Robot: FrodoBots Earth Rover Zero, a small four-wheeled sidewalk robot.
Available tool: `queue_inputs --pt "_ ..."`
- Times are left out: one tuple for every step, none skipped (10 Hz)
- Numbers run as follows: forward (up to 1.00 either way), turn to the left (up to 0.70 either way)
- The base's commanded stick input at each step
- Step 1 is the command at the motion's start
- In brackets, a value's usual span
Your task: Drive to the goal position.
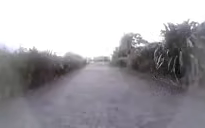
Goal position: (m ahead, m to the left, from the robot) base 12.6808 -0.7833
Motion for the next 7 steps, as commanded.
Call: queue_inputs --pt "0.85 0.00" --pt "0.85 0.00" --pt "0.85 0.00" --pt "0.85 0.00" --pt "0.85 0.00" --pt "0.85 0.00" --pt "0.85 0.00"
